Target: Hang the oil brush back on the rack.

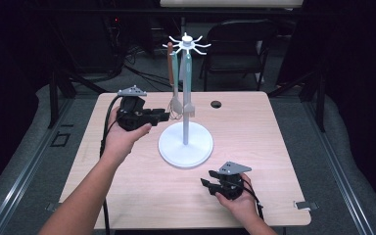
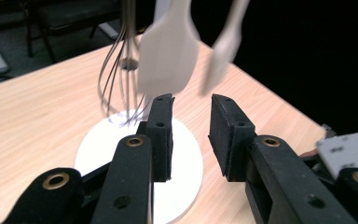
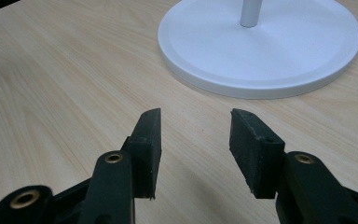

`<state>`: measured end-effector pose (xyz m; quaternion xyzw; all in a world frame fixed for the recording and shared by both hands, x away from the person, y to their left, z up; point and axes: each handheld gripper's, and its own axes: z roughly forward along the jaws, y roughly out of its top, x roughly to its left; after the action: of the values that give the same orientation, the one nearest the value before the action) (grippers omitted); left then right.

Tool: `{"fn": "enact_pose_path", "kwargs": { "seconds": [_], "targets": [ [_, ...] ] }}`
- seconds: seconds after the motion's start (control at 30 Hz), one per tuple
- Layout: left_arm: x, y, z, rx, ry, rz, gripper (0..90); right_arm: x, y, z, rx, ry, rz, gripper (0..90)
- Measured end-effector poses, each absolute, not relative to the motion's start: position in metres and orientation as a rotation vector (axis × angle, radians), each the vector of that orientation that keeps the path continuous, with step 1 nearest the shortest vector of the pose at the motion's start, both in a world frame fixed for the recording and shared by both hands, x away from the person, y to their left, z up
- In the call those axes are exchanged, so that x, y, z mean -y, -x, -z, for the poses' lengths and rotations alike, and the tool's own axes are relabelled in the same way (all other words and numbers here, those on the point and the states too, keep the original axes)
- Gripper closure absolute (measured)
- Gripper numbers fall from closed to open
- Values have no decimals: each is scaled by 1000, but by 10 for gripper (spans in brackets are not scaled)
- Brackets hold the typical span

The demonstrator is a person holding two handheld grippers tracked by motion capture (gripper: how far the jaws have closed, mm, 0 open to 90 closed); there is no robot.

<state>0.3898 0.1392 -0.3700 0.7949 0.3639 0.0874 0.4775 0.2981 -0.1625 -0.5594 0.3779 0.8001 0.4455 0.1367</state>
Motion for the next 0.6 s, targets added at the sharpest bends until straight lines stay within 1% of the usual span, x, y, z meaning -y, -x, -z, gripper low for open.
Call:
{"fn": "enact_pose_path", "kwargs": {
  "seconds": [0.17, 0.43, 0.6],
  "targets": [
    [-148, -381, 396, -944, -1947, -242, 690, 164, -298, 559, -2312, -1095, -1292, 531],
    [-164, -364, 436, -1002, -1943, -248, 681, 164, -298, 559, -2310, -1095, -1293, 526],
    [-174, -351, 463, -1047, -1926, -249, 646, 165, -298, 559, -2309, -1098, -1285, 524]
  ]
}}
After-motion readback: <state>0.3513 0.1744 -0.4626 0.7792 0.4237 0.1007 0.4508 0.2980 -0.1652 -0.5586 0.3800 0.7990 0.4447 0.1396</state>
